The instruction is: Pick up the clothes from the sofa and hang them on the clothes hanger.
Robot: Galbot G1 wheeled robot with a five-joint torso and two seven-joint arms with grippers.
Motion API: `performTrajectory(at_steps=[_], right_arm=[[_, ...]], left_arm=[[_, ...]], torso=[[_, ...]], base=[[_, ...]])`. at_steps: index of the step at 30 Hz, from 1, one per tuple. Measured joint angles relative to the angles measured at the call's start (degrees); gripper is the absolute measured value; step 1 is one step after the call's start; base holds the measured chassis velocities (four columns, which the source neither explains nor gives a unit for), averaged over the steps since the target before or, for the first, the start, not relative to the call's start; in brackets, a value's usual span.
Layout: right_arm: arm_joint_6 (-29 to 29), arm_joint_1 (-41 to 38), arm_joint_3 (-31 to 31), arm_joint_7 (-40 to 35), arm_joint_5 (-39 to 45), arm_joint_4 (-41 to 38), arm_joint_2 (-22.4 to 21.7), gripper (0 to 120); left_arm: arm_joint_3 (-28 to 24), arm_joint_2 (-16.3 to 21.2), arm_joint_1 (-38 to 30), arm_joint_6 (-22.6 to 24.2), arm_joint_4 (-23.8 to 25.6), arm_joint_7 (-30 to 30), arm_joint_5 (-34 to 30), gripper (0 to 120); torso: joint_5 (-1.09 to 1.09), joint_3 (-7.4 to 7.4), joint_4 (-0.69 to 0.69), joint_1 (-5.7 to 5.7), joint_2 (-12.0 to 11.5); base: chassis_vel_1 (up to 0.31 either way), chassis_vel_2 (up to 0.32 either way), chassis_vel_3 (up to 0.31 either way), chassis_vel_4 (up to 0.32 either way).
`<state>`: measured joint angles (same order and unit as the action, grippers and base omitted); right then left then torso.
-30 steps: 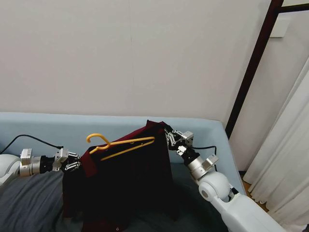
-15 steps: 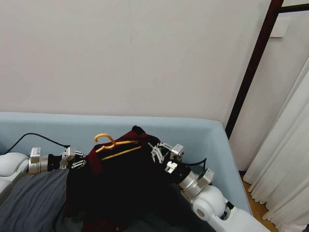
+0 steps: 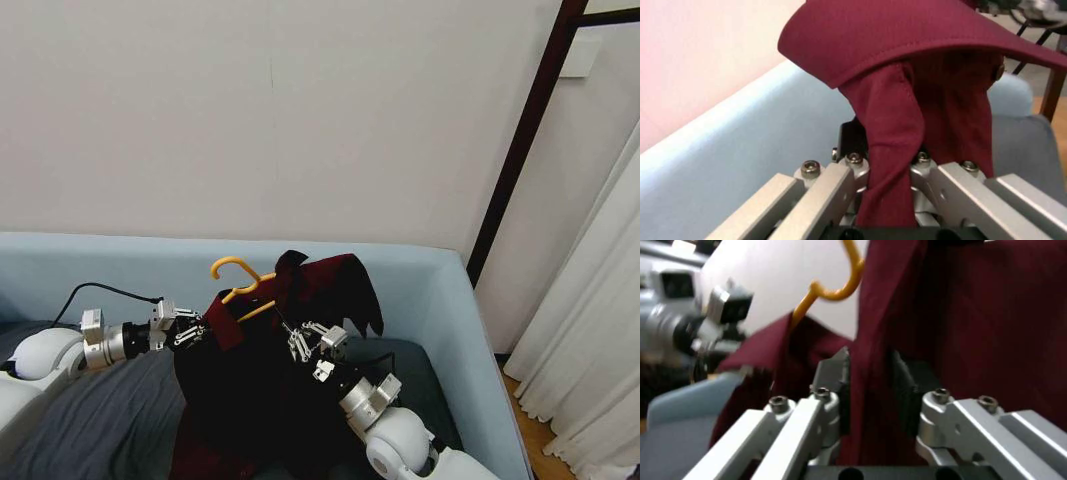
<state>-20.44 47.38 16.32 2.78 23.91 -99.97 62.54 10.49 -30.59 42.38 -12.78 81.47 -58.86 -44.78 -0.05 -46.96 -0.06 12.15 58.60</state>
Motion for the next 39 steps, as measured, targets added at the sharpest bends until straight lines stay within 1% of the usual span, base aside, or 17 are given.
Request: performTrajectory(at_steps=[1, 3, 4, 9, 10, 11, 14, 15, 19, 20, 22, 26, 31, 35, 36, 37, 39], right_arm=[[0.00, 0.00, 0.00, 0.00, 0.00, 0.00, 0.00, 27], [-1.03, 1.97, -0.23, 1.45, -3.50, 0.11, -1.27, 35], [-1.03, 1.97, -0.23, 1.45, -3.50, 0.11, -1.27, 35], [-1.71, 4.24, -1.43, 0.95, -5.81, -4.08, -2.78, 60], [-1.71, 4.24, -1.43, 0.95, -5.81, -4.08, -2.78, 60], [-1.59, 4.16, -1.54, 0.10, -5.79, -5.05, -2.98, 66], [2.29, 2.46, -0.71, -6.57, -4.67, -8.64, -3.35, 79], [2.29, 2.46, -0.71, -6.57, -4.67, -8.64, -3.35, 79], [10.81, -2.41, 2.65, -20.04, -1.08, -11.84, -2.67, 95], [10.81, -2.41, 2.65, -20.04, -1.08, -11.84, -2.67, 95], [14.89, -5.13, 4.68, -25.67, 1.13, -12.51, -2.01, 99], [20.47, -9.50, 8.29, -31.67, 4.34, -12.52, 0.21, 100], [22.93, -12.22, 10.90, -33.85, 4.63, -10.46, 2.22, 98], [25.09, -13.27, 12.31, -35.25, 4.85, -9.34, 3.82, 85], [26.07, -13.34, 12.58, -36.08, 5.05, -9.17, 4.31, 77], [26.07, -13.34, 12.58, -36.08, 5.05, -9.17, 4.31, 77], [26.45, -13.33, 12.66, -36.68, 5.00, -8.51, 4.80, 69]], left_arm=[[0.00, 0.00, 0.00, 0.00, 0.00, 0.00, 0.00, 2], [-0.53, 0.24, -1.13, -0.31, -0.94, 0.46, 1.22, 2], [-0.53, 0.24, -1.13, -0.31, -0.94, 0.46, 1.22, 2], [-3.60, 0.65, -4.58, -0.95, -3.00, 1.38, 3.22, 2], [-3.60, 0.65, -4.58, -0.95, -3.00, 1.38, 3.22, 2], [-4.13, 0.65, -5.06, -1.03, -3.21, 1.59, 3.29, 2], [-5.83, 0.64, -6.55, -1.08, -3.57, 2.25, 3.43, 2], [-5.83, 0.64, -6.55, -1.08, -3.57, 2.25, 3.43, 2], [-7.53, 0.65, -7.96, -1.09, -3.82, 2.43, 3.52, 2], [-7.53, 0.65, -7.96, -1.09, -3.82, 2.43, 3.52, 2], [-8.34, 0.73, -8.69, -1.10, -4.12, 2.44, 3.68, 2], [-9.50, 0.82, -9.82, -1.15, -4.75, 2.43, 3.84, 2], [-10.75, 0.72, -10.74, -1.26, -5.11, 2.40, 3.87, 2], [-10.99, 0.28, -11.25, -1.32, -5.49, 2.36, 3.91, 2], [-11.00, 0.19, -11.37, -1.41, -5.65, 2.32, 3.92, 2], [-11.00, 0.19, -11.37, -1.41, -5.65, 2.32, 3.92, 2], [-11.00, 0.14, -11.42, -1.60, -5.91, 2.27, 3.93, 2]], torso=[[0.00, 0.00, 0.00, 0.00, 0.00], [0.01, 0.00, -0.01, 0.00, 0.00], [0.01, 0.00, -0.01, 0.00, 0.00], [0.00, 0.00, 0.00, 0.00, 0.00], [0.00, 0.00, 0.00, 0.00, 0.00], [0.01, 0.00, 0.00, 0.00, 0.00], [0.00, 0.00, -0.01, 0.00, 0.00], [0.00, 0.00, -0.01, 0.00, 0.00], [0.00, 0.00, 0.00, 0.00, 0.00], [0.00, 0.00, 0.00, 0.00, 0.00], [0.00, 0.00, 0.00, 0.00, 0.00], [0.00, -0.01, 0.00, 0.00, 0.00], [0.00, -0.01, 0.01, 0.00, 0.00], [-0.01, -0.01, -0.01, 0.00, 0.00], [0.00, -0.01, -0.01, 0.00, 0.00], [0.00, -0.01, -0.01, 0.00, 0.00], [-0.01, -0.01, -0.01, 0.00, 0.00]], base=[[0.000, 0.000, 0.000, 0.000], [0.000, 0.000, 0.000, 0.000], [0.000, 0.000, 0.000, 0.000], [0.000, 0.000, 0.000, 0.000], [0.000, 0.000, 0.000, 0.000], [0.000, 0.000, 0.000, 0.000], [0.000, 0.000, 0.000, 0.000], [0.000, 0.000, 0.000, 0.000], [0.000, 0.000, 0.000, 0.000], [0.000, 0.000, 0.000, 0.000], [0.000, 0.000, 0.000, 0.000], [0.000, 0.000, 0.000, 0.000], [0.000, 0.000, 0.000, 0.000], [0.000, 0.000, 0.000, 0.000], [0.000, 0.000, 0.000, 0.000], [0.000, 0.000, 0.000, 0.000], [0.000, 0.000, 0.000, 0.000]])
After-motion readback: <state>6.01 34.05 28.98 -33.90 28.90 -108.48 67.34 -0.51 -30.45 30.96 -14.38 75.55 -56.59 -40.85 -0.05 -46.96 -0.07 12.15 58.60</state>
